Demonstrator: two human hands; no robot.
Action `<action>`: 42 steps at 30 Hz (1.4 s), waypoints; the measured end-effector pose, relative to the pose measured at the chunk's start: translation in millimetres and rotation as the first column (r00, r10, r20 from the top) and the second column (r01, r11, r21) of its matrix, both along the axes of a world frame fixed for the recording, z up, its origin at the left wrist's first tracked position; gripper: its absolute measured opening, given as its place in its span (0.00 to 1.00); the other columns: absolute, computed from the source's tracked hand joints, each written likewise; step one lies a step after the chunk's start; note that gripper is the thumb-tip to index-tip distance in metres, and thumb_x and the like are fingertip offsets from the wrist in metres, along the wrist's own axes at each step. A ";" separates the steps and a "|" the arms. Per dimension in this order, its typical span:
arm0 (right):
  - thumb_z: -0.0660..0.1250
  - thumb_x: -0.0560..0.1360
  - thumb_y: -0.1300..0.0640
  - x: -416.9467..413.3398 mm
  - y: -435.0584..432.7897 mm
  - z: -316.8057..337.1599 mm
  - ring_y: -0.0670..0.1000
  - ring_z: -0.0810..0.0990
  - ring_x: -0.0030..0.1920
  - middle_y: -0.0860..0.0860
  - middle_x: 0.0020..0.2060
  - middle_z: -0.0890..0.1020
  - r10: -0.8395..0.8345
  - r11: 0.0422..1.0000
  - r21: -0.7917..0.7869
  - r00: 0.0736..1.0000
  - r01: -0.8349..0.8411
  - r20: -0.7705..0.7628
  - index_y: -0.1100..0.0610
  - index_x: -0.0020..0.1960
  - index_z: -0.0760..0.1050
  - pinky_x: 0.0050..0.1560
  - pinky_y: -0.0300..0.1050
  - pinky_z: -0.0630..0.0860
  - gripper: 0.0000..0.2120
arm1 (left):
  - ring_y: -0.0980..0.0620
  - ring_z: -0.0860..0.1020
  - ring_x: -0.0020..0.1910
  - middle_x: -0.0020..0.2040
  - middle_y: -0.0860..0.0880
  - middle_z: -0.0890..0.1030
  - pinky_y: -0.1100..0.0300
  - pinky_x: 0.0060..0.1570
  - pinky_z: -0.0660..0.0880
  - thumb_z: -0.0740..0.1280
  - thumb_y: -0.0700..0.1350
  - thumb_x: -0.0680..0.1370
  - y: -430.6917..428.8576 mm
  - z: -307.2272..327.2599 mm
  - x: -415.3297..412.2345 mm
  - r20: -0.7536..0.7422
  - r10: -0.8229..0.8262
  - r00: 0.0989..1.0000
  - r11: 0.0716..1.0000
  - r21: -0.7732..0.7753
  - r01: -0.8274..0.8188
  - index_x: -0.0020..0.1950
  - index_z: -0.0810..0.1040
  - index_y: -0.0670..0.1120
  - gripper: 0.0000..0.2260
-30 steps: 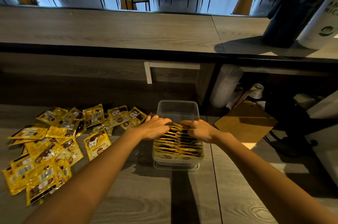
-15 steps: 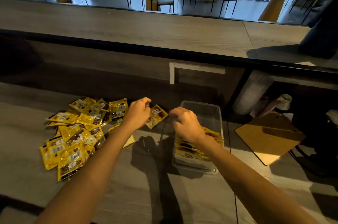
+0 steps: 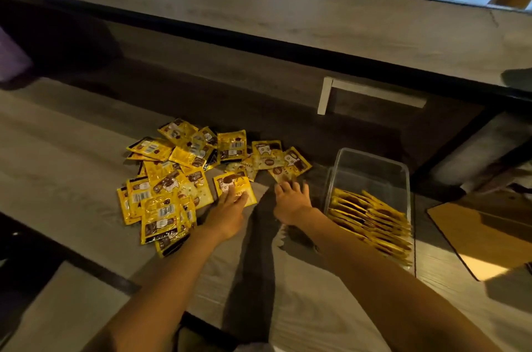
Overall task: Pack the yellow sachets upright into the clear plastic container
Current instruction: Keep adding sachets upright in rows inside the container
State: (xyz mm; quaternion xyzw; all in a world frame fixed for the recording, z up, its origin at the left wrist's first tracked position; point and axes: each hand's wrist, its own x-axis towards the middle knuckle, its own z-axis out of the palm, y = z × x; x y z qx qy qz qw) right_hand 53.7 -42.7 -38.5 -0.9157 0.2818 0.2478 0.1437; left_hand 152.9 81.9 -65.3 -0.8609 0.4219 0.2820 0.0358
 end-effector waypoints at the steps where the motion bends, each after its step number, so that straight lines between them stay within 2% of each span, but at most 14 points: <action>1: 0.54 0.78 0.56 -1.2 -2.4 -0.4 0.61 0.48 0.76 0.56 0.76 0.53 0.011 0.999 -0.034 1.000 -0.011 -0.009 0.59 0.76 0.48 0.75 0.60 0.42 0.29 | 0.40 0.45 0.77 0.77 0.40 0.42 0.47 0.72 0.56 0.53 0.38 0.80 -1.2 2.0 -3.2 0.041 -0.017 0.999 1.000 0.016 0.017 0.77 0.48 0.48 0.27; 6: 0.53 0.79 0.56 -2.2 5.0 -1.3 0.62 0.50 0.75 0.62 0.75 0.55 0.069 0.992 -0.101 0.996 -0.075 -0.060 0.62 0.73 0.56 0.74 0.62 0.40 0.25 | 0.37 0.64 0.69 0.69 0.36 0.63 0.50 0.65 0.67 0.54 0.36 0.80 -9.3 8.4 -16.9 0.297 -0.040 0.954 0.998 0.059 0.023 0.74 0.56 0.40 0.22; 8: 0.55 0.78 0.56 -2.0 13.3 -0.7 0.62 0.48 0.76 0.62 0.75 0.53 0.088 0.995 -0.043 0.993 -0.091 -0.080 0.63 0.73 0.57 0.73 0.65 0.40 0.25 | 0.38 0.65 0.68 0.68 0.38 0.66 0.51 0.65 0.67 0.53 0.36 0.80 -11.4 6.9 -16.7 0.314 -0.039 0.949 0.998 0.061 0.020 0.73 0.59 0.40 0.20; 10: 0.56 0.78 0.57 -2.0 15.7 4.2 0.63 0.54 0.74 0.62 0.73 0.57 0.051 0.998 0.031 0.999 -0.051 0.009 0.63 0.72 0.58 0.73 0.63 0.48 0.24 | 0.39 0.65 0.69 0.67 0.39 0.68 0.51 0.67 0.65 0.55 0.38 0.80 -11.8 6.2 -10.5 0.285 -0.043 0.958 0.999 0.036 0.034 0.71 0.63 0.42 0.19; 13: 0.59 0.77 0.60 -2.4 7.3 10.2 0.63 0.63 0.70 0.61 0.69 0.62 -0.010 0.999 0.054 0.984 0.000 0.178 0.60 0.72 0.59 0.71 0.56 0.59 0.24 | 0.41 0.61 0.70 0.68 0.41 0.65 0.53 0.65 0.64 0.60 0.38 0.78 -9.7 6.8 0.7 0.269 -0.031 0.963 0.997 -0.065 0.050 0.70 0.65 0.44 0.19; 15: 0.61 0.76 0.61 -2.3 -0.6 10.0 0.63 0.56 0.73 0.60 0.73 0.57 0.034 0.999 0.016 0.992 -0.036 0.125 0.57 0.75 0.53 0.73 0.59 0.55 0.30 | 0.42 0.56 0.74 0.73 0.42 0.58 0.52 0.70 0.58 0.62 0.38 0.78 -9.3 3.8 6.5 0.236 -0.043 0.971 0.991 -0.113 0.071 0.73 0.60 0.45 0.24; 18: 0.61 0.77 0.60 -2.6 -6.9 6.3 0.61 0.50 0.76 0.57 0.76 0.52 0.122 0.992 0.027 0.992 -0.122 -0.028 0.54 0.77 0.45 0.74 0.62 0.48 0.34 | 0.46 0.47 0.77 0.78 0.45 0.50 0.47 0.74 0.45 0.59 0.40 0.80 -9.6 0.1 11.1 0.151 -0.090 0.984 0.995 -0.023 0.094 0.77 0.50 0.48 0.28; 22: 0.62 0.76 0.60 -3.4 -1.4 2.0 0.61 0.60 0.72 0.60 0.71 0.62 0.165 0.980 -0.113 0.986 -0.162 0.017 0.58 0.75 0.51 0.73 0.60 0.53 0.32 | 0.44 0.61 0.72 0.71 0.44 0.64 0.49 0.70 0.55 0.64 0.44 0.77 -9.9 0.3 10.6 0.256 -0.059 0.965 0.992 -0.090 0.085 0.75 0.54 0.49 0.30; 26: 0.63 0.76 0.61 -4.8 3.8 3.2 0.60 0.63 0.68 0.60 0.67 0.65 0.142 0.980 -0.152 0.985 -0.126 0.096 0.62 0.70 0.60 0.68 0.53 0.63 0.25 | 0.44 0.62 0.69 0.67 0.44 0.67 0.51 0.65 0.63 0.66 0.49 0.76 -15.2 10.7 8.1 0.222 0.057 0.973 0.992 -0.125 -0.030 0.71 0.63 0.45 0.26; 32: 0.58 0.79 0.56 -8.5 2.6 20.0 0.61 0.75 0.59 0.61 0.57 0.78 -0.056 0.998 0.052 0.959 0.043 0.278 0.62 0.60 0.73 0.57 0.52 0.73 0.14 | 0.41 0.72 0.64 0.65 0.41 0.73 0.50 0.58 0.70 0.67 0.46 0.76 -19.1 36.7 5.7 0.010 0.334 0.943 0.897 -0.310 -0.315 0.68 0.70 0.42 0.21; 35: 0.60 0.78 0.58 -10.8 -5.6 34.8 0.61 0.79 0.55 0.60 0.53 0.80 -0.202 0.978 0.139 0.875 0.155 0.439 0.62 0.57 0.74 0.53 0.54 0.77 0.11 | 0.39 0.74 0.61 0.59 0.39 0.77 0.49 0.53 0.72 0.67 0.45 0.76 -23.8 57.0 8.4 -0.050 0.420 0.906 0.798 -0.454 -0.395 0.65 0.71 0.41 0.18; 37: 0.62 0.77 0.63 -13.6 -13.8 48.4 0.57 0.79 0.56 0.56 0.54 0.79 -0.369 0.924 0.298 0.754 0.238 0.543 0.60 0.59 0.70 0.53 0.54 0.79 0.11 | 0.41 0.75 0.58 0.56 0.40 0.77 0.54 0.47 0.71 0.66 0.44 0.77 -29.7 76.2 8.1 -0.088 0.449 0.889 0.727 -0.543 -0.421 0.63 0.72 0.42 0.16; 39: 0.62 0.74 0.71 -18.7 -23.0 62.2 0.55 0.77 0.59 0.55 0.57 0.76 -0.514 0.848 0.458 0.622 0.266 0.590 0.56 0.62 0.66 0.54 0.54 0.80 0.20 | 0.42 0.76 0.56 0.54 0.41 0.79 0.55 0.45 0.70 0.67 0.44 0.76 -38.3 97.2 5.8 -0.109 0.448 0.887 0.668 -0.618 -0.414 0.60 0.74 0.42 0.13; 42: 0.60 0.71 0.76 -31.0 -39.1 75.8 0.55 0.72 0.65 0.55 0.62 0.73 -0.568 0.822 0.500 0.449 0.270 0.690 0.50 0.66 0.65 0.58 0.57 0.78 0.30 | 0.44 0.76 0.55 0.50 0.43 0.81 0.55 0.46 0.72 0.68 0.42 0.75 -54.2 126.7 -3.0 -0.120 0.429 0.896 0.597 -0.706 -0.380 0.53 0.77 0.42 0.08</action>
